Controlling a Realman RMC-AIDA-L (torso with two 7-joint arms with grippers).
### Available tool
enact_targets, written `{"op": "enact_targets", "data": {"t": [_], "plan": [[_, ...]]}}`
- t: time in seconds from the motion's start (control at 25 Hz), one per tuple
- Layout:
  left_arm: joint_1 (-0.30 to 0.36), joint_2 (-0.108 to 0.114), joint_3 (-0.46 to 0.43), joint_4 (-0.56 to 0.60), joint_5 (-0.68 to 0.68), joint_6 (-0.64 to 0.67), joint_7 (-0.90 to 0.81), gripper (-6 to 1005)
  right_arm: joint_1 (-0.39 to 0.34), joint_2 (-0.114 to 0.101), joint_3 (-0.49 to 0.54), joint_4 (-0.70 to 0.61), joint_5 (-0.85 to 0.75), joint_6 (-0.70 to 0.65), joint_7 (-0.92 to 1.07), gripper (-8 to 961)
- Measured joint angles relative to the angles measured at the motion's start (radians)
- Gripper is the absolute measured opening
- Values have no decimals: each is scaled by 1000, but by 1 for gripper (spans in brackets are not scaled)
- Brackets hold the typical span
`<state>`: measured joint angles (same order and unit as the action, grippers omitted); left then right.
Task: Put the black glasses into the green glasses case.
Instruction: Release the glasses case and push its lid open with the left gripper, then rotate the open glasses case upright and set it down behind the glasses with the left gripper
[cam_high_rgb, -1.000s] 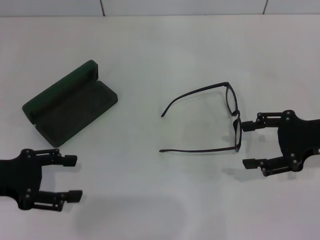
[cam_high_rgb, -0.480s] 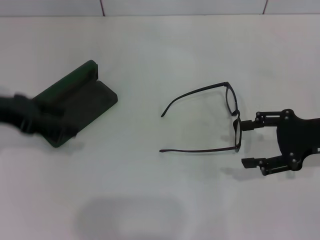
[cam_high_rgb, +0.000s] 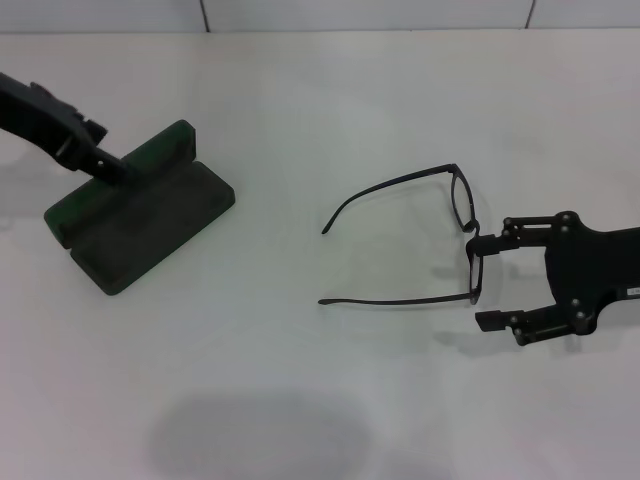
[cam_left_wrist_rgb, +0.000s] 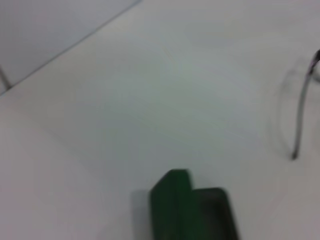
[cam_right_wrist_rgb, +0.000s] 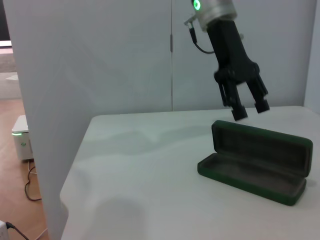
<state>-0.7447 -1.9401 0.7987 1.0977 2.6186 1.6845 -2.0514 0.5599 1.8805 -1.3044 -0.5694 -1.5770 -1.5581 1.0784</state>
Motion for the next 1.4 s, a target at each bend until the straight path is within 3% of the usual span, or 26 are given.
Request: {"op": "enact_targets", "data": {"t": [0.32, 0.6, 0.84, 1.0, 1.28, 1.4], "plan": [[-56, -40, 36, -82, 156, -115, -5, 849, 2, 2, 1, 0, 0, -1, 1, 798], [-52, -46, 56, -75, 157, -131, 2, 848, 0, 2, 0, 0, -1, 1, 2, 798], [-47, -47, 80, -78, 158, -133, 13, 696, -2, 2, -1, 0, -2, 2, 2, 798], [-46, -47, 80, -77, 155, -135, 17, 480, -2, 2, 0, 0, -2, 2, 2, 798], [-44, -50, 80, -72, 157, -135, 26, 245, -5, 2, 3, 0, -2, 0, 2, 798], [-45, -50, 80, -65, 155, -132, 29, 235, -6, 2, 4, 0, -2, -1, 2, 798]]}}
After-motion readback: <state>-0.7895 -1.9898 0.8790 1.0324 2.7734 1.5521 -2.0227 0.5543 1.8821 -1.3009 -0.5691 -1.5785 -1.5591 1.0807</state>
